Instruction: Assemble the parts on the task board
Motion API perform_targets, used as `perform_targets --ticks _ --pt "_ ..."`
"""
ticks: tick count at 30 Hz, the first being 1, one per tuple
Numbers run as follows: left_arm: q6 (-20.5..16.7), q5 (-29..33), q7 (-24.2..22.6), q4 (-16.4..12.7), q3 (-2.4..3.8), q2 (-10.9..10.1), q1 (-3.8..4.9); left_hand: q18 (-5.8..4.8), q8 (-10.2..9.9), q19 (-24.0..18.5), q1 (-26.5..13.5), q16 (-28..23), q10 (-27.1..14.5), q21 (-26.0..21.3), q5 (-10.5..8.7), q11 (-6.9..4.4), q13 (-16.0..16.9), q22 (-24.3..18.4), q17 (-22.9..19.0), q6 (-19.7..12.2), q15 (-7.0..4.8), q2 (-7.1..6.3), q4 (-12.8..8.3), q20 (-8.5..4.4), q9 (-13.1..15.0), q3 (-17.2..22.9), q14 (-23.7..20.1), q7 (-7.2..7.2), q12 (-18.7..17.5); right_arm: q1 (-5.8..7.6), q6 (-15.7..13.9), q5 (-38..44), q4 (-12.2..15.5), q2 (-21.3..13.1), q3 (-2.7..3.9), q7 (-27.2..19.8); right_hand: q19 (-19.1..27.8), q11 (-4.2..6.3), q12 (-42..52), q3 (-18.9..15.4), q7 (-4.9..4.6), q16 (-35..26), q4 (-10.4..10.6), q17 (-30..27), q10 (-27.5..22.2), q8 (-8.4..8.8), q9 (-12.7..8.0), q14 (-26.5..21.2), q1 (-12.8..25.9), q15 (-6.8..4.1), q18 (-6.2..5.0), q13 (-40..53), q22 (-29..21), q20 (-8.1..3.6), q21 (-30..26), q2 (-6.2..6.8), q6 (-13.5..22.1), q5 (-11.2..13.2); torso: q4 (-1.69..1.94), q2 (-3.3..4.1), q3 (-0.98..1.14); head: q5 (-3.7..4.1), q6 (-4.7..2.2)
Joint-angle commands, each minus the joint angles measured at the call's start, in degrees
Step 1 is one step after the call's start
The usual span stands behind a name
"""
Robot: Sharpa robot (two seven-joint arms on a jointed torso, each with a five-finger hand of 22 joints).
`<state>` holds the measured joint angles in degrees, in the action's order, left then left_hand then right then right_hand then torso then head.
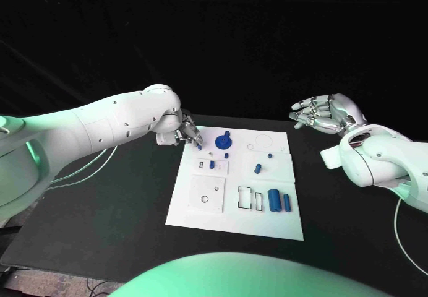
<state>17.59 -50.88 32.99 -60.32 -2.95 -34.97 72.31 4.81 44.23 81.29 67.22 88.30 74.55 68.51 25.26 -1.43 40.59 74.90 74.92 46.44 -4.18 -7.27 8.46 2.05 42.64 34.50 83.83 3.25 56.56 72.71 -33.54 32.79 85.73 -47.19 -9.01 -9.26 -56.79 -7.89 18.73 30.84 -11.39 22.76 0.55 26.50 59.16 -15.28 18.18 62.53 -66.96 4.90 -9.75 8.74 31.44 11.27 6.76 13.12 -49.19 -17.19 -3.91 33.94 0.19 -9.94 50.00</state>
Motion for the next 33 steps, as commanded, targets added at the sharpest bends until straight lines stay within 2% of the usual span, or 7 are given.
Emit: perform_targets --ticks 1,7,12,18,25,33 --pt "-3.8 1.8 -1.7 -3.4 0.09 -1.8 0.03 -0.47 0.3 0.3 -0.6 0.3 0.4 0.2 0.19 -0.01 0.0 8.8 11.5 0.7 -0.42 0.16 -9.1 -0.22 0.1 8.8 5.5 -0.45 0.2 -0.08 0.7 0.6 0.0 -0.1 0.01 -0.2 0.1 -0.07 -0.2 0.0 -0.11 -0.3 -0.3 0.1 0.2 -0.23 0.0 0.0 0.2 0.13 -0.69 -0.1 -0.1 0.36 -0.4 -0.33 0.1 -0.2 0.13 -0.1 0.01 0.06 0.0" --pt "-2.6 0.8 -2.2 -7.8 0.06 -4.3 -0.03 -0.46 0.4 0.3 -0.7 0.3 0.5 0.1 0.49 -0.06 0.1 8.8 11.5 0.8 -0.45 0.09 -9.3 -0.25 0.1 8.9 5.5 -0.49 0.3 -0.18 0.7 0.5 0.0 -0.2 0.01 -0.2 0.1 -0.07 -0.2 0.0 -0.11 -0.3 -0.3 0.1 0.2 -0.23 0.0 0.0 0.2 0.13 -0.69 -0.1 -0.1 0.36 -0.4 -0.33 0.1 -0.2 0.09 -0.01 -0.08 -0.01 0.0" --pt "0.3 -1.9 -2.8 -9.2 0.03 -5.0 -0.24 -0.43 0.4 0.3 -0.7 0.3 0.5 0.0 0.52 -0.07 0.1 8.8 11.6 0.9 -0.45 0.06 -9.4 -0.26 0.1 8.9 5.5 -0.5 0.2 -0.29 0.8 0.5 0.0 -0.2 0.01 -0.2 0.1 -0.07 -0.2 0.0 -0.11 -0.3 -0.3 0.1 0.2 -0.23 0.0 0.0 0.2 0.13 -0.69 -0.1 -0.1 0.36 -0.4 -0.33 0.1 -0.2 0.02 -0.02 -0.07 -0.16 0.0" --pt "4.7 -3.5 -3.2 -9.1 0.01 -4.8 -0.36 -0.41 0.4 0.2 -0.6 0.3 0.6 -0.1 0.5 -0.09 0.0 8.8 11.6 0.9 -0.45 0.01 -9.5 -0.26 0.1 8.9 5.5 -0.53 0.2 -0.42 0.8 0.5 0.0 -0.2 0.01 -0.2 0.1 -0.07 -0.2 0.0 -0.11 -0.3 -0.3 0.1 0.2 -0.23 0.0 0.0 0.2 0.13 -0.69 -0.1 -0.1 0.36 -0.4 -0.33 0.1 -0.2 -0.09 0.02 -0.08 -0.14 0.0" --pt "9.9 -5.6 -3.3 -7.9 0.0 -3.7 -0.39 -0.39 0.3 0.2 -0.6 0.4 0.6 -0.2 0.79 -0.09 -0.1 8.8 11.7 1.2 -0.46 -0.12 -9.9 -0.29 0.1 9.2 5.5 -0.55 0.0 -0.51 0.8 0.5 0.0 -0.2 0.01 -0.2 0.1 -0.07 -0.2 0.0 -0.11 -0.3 -0.3 0.1 0.2 -0.23 0.0 0.0 0.2 0.13 -0.69 -0.1 -0.1 0.36 -0.4 -0.33 0.1 -0.2 -0.05 0.1 -0.07 -0.1 0.0" --pt "13.4 -6.4 -3.5 -6.5 -0.03 -2.4 -0.39 -0.37 0.2 0.1 -0.6 0.4 0.7 -0.4 1.1 -0.06 -0.3 8.8 11.7 1.5 -0.43 -0.27 -10.3 -0.29 0.1 9.3 5.5 -0.53 -0.1 -0.53 0.8 0.5 0.0 -0.1 0.01 -0.2 0.0 -0.05 -0.3 -0.1 -0.09 -0.5 -0.3 0.1 0.3 -0.25 0.0 0.1 0.3 0.12 -0.7 -0.2 -0.3 0.36 -0.4 -0.39 0.1 -0.3 -0.09 0.13 -0.03 -0.04 0.0"
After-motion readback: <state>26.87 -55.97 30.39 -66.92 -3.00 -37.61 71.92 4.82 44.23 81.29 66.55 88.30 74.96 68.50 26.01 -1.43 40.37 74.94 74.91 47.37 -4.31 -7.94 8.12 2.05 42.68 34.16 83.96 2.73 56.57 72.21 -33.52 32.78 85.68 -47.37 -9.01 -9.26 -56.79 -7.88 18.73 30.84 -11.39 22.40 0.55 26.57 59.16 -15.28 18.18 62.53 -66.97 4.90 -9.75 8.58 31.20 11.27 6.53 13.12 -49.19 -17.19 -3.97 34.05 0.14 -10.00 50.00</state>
